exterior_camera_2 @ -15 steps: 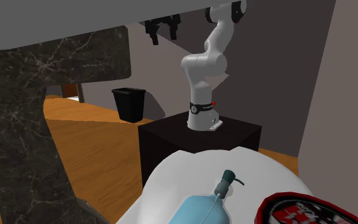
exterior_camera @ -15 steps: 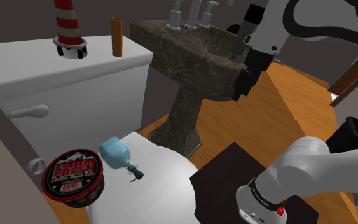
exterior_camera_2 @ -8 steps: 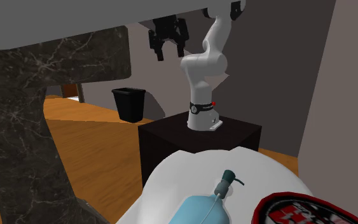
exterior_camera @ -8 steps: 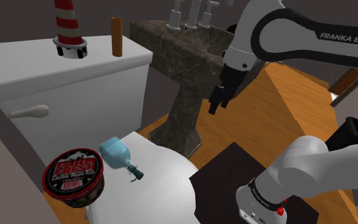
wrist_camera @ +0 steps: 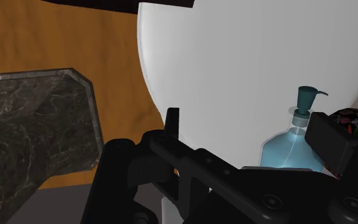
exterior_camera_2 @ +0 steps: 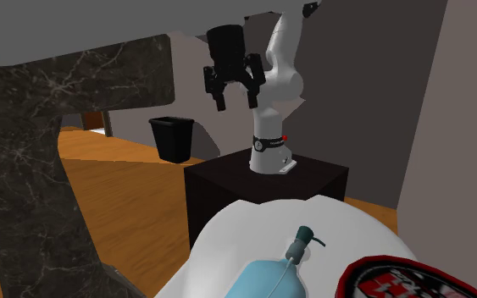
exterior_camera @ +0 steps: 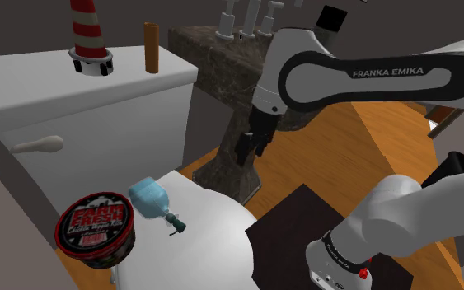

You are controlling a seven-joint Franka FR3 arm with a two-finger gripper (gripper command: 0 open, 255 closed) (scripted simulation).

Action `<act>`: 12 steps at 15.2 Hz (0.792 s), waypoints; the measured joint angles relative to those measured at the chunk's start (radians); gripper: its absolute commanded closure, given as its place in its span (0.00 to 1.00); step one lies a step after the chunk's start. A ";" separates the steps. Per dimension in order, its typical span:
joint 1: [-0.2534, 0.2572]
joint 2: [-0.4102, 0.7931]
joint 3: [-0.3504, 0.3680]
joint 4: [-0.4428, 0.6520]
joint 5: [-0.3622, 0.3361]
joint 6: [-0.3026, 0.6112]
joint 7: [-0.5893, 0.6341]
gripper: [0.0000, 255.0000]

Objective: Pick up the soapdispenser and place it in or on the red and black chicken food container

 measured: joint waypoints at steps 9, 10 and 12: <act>0.036 0.304 0.136 0.070 0.012 0.261 0.118 0.00; 0.038 0.343 0.147 0.082 0.003 0.289 0.133 0.00; 0.047 0.425 0.172 0.115 -0.018 0.344 0.172 0.00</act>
